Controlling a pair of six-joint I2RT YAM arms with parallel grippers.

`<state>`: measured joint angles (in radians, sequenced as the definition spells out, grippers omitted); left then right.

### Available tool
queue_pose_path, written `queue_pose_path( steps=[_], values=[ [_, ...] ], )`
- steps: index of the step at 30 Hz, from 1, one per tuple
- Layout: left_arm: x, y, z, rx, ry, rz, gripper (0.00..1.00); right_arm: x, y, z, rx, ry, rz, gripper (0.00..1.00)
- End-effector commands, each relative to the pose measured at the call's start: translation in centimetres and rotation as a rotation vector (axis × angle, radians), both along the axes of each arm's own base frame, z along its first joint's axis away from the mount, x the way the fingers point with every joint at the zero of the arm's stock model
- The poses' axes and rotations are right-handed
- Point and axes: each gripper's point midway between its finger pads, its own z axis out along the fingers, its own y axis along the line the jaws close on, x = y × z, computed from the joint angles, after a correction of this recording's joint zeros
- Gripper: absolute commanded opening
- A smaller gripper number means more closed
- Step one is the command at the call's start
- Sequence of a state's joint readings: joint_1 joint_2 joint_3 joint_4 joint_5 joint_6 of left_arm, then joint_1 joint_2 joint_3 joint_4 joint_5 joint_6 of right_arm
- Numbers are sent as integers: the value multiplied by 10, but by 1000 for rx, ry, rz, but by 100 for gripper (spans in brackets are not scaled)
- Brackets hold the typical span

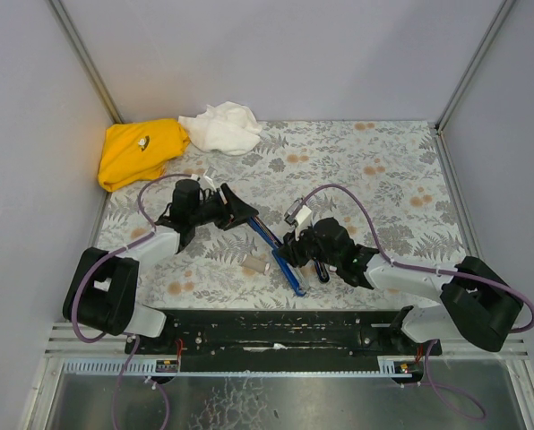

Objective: Load the staples into the stapler

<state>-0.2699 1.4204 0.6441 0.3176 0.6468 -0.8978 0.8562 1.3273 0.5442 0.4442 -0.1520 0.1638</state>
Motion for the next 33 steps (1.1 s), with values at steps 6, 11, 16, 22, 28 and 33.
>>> queue_pose_path(
  steps=[6, 11, 16, 22, 28, 33],
  values=[
    [2, -8, 7, 62, -87, -61, 31, 1, 12, 33, 80, -79, 37, 0],
    [-3, -15, 6, 88, -122, -92, 18, 0, 10, 27, 56, -58, 30, 0],
    [-10, -18, 8, 163, -202, -84, 12, 8, 0, 25, 26, -31, -59, 31],
    [-21, -9, 25, 372, -377, 17, 12, 7, -30, 29, 20, 52, -233, 69],
    [-39, 3, 35, 488, -484, 102, 12, -15, -76, 19, 76, 291, -531, 71],
    [-57, 4, 27, 576, -518, 118, 12, -49, -100, -5, 178, 516, -677, 69]
  ],
)
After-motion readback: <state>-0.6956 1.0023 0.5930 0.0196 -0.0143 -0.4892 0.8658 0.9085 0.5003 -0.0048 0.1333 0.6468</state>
